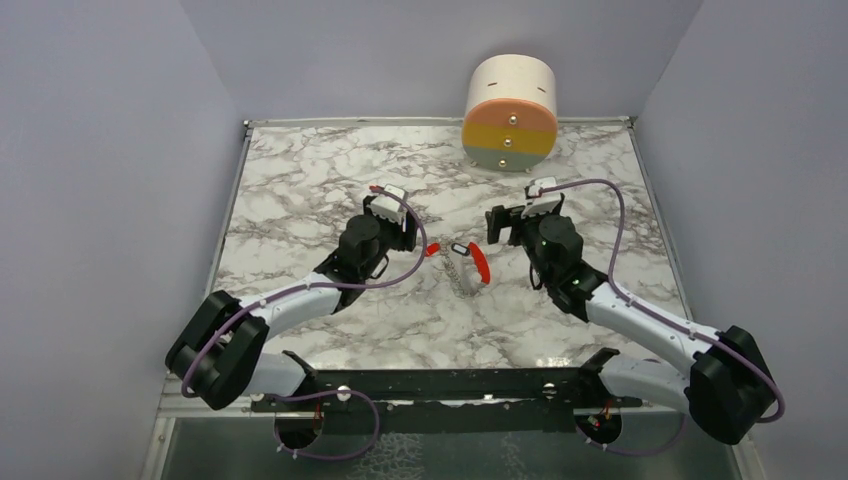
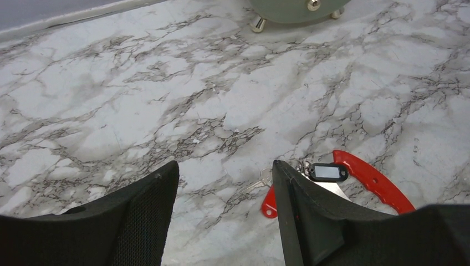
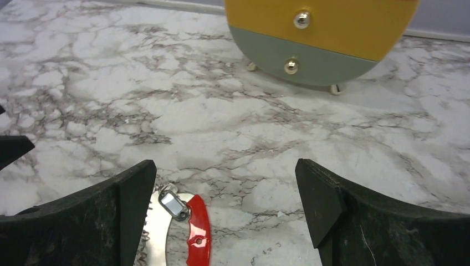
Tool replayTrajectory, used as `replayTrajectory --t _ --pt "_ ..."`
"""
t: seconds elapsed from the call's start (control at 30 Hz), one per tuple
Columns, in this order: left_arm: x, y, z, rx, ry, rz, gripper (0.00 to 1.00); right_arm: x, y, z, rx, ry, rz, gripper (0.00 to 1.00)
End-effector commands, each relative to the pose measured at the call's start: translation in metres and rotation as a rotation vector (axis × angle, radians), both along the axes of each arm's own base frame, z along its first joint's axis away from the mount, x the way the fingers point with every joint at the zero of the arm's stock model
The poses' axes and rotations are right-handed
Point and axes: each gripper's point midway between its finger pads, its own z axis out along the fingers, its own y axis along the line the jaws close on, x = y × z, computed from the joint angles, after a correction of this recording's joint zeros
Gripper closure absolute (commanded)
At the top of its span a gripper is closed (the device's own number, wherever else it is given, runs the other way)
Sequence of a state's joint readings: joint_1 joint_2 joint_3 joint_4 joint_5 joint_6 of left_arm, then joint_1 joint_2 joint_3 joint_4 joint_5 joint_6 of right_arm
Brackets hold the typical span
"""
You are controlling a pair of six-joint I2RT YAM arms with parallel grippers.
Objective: Remove the keys from the keyring
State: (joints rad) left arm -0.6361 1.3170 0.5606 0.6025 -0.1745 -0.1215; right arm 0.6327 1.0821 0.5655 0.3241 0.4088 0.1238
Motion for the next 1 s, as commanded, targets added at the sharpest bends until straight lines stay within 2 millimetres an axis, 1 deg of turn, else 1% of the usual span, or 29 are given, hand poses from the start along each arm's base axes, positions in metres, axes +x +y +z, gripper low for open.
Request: replayTrajectory --t 0.0,0.1,0.13,0.17,0.27,0.37,0.43,0.47,0.53,0.57,0.63,0.77,0.97 --pt "0.004 -0.004 0.003 -0.018 0.003 -0.005 0.36 -0.002 0.03 -0.02 -0.032 0.041 0.17 0.05" --pt "0.007 0.001 -0.002 -0.022 0.012 0.03 0.36 0.006 0.041 -0.033 -0.049 0.068 0.196 0.2" --pt "0.009 0.003 -0.003 -0.032 0.017 0.04 0.36 0.011 0.044 -0.037 -0.057 0.075 0.197 0.27" --pt "0.01 0.005 -0.006 -0.041 0.027 0.045 0.36 0.018 0.046 -0.048 -0.067 0.105 0.202 0.36" --pt "0.014 0.013 -0.013 -0.064 0.053 0.054 0.37 0.035 0.055 -0.066 -0.056 0.167 0.245 0.55" --pt "0.016 0.02 -0.016 -0.068 0.059 0.058 0.37 0.042 0.07 -0.077 -0.048 0.198 0.298 0.63" --pt "0.017 0.023 -0.016 -0.064 0.055 0.063 0.38 0.041 0.082 -0.083 -0.035 0.214 0.356 0.65" --pt "0.017 0.023 -0.017 -0.06 0.058 0.062 0.38 0.041 0.087 -0.086 -0.035 0.221 0.38 0.64" --pt "0.017 0.024 -0.018 -0.061 0.061 0.06 0.38 0.041 0.094 -0.095 -0.045 0.244 0.42 0.57" --pt "0.017 0.023 -0.02 -0.064 0.064 0.058 0.38 0.04 0.096 -0.101 -0.053 0.26 0.435 0.56" --pt "0.016 0.023 -0.022 -0.067 0.069 0.052 0.38 0.039 0.101 -0.108 -0.057 0.289 0.462 0.57" --pt "0.016 0.019 -0.023 -0.079 0.074 0.035 0.39 0.032 0.109 -0.119 -0.041 0.345 0.511 0.64" --pt "0.015 0.017 -0.025 -0.086 0.084 0.029 0.39 0.023 0.114 -0.14 -0.013 0.448 0.527 0.64"
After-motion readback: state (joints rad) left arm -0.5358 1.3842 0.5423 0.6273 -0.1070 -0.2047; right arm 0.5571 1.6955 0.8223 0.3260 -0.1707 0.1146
